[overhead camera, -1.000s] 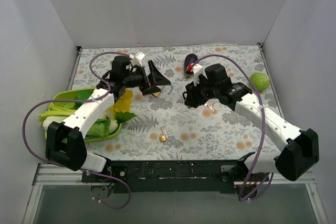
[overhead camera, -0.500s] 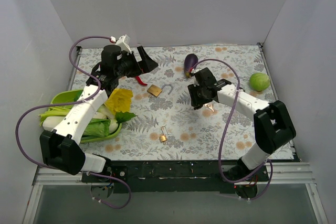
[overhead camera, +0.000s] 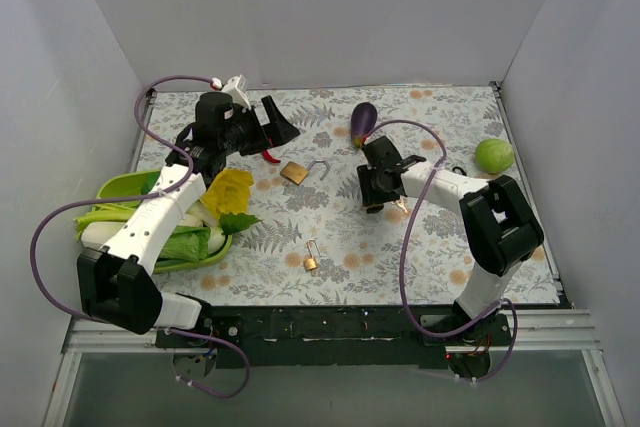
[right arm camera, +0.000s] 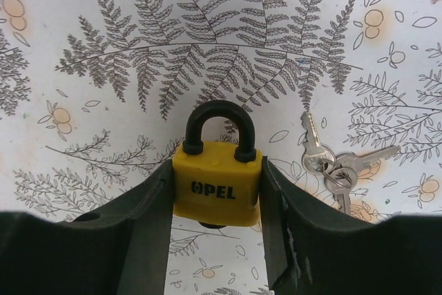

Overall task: Lock with the key
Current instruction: Place the lock at the center of the board.

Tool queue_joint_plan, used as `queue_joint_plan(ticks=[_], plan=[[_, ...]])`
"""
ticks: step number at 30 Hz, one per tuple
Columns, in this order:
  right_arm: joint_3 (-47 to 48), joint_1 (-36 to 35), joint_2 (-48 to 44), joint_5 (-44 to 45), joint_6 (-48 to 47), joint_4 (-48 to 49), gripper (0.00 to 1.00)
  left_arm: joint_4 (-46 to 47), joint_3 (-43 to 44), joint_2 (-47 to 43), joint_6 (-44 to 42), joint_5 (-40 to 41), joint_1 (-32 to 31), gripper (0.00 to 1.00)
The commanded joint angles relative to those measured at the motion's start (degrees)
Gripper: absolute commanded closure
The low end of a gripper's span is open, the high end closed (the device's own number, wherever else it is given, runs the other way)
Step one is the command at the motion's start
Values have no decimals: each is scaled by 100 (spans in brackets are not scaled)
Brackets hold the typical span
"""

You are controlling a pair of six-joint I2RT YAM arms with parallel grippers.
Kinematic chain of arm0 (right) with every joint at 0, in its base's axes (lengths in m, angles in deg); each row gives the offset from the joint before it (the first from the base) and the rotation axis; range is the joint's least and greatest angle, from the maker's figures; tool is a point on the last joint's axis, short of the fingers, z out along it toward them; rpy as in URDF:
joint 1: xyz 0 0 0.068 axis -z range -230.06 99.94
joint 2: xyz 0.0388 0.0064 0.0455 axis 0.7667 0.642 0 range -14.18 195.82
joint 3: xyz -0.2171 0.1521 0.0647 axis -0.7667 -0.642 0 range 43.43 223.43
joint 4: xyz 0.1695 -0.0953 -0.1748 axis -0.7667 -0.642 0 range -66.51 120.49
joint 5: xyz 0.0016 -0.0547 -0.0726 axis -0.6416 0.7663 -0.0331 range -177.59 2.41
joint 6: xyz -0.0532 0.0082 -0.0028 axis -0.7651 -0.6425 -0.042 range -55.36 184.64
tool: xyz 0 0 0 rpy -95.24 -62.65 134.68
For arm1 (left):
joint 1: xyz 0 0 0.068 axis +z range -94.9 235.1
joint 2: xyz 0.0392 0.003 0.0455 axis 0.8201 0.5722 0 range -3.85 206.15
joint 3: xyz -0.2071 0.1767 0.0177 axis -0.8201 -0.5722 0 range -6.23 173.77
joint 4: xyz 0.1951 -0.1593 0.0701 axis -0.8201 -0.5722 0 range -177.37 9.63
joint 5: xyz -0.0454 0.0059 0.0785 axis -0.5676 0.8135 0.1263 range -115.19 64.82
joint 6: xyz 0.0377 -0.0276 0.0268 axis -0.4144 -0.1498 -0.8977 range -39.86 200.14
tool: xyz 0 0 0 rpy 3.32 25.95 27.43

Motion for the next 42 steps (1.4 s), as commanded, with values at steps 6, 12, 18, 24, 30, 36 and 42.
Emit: queue_joint_plan(ticks=[6,12,18,24,30,36,42], plan=[[484,21,477,443,379,-20,99,63,-144,-309,69,30,114,2],[599,21,601,373,502,-178,75,37,-197,-362,78,3,158,2],[652,21,320,127,503,-284,38,19,-144,-327,95,-32,167,2],[827,178,-409,-189,-224,-267,19,-51,-4,-204,87,-137,167,2],[871,1528,-1227,-1462,-1622,-529,18,-42,163,-160,-89,-278,167,2],[951,3104,-1526,-2087,-3355,-1285,10,28,233,-125,-230,-296,176,2],[995,4019,-1211,-2387,-4023,-1524,8,81,313,-2,-230,-594,176,2]])
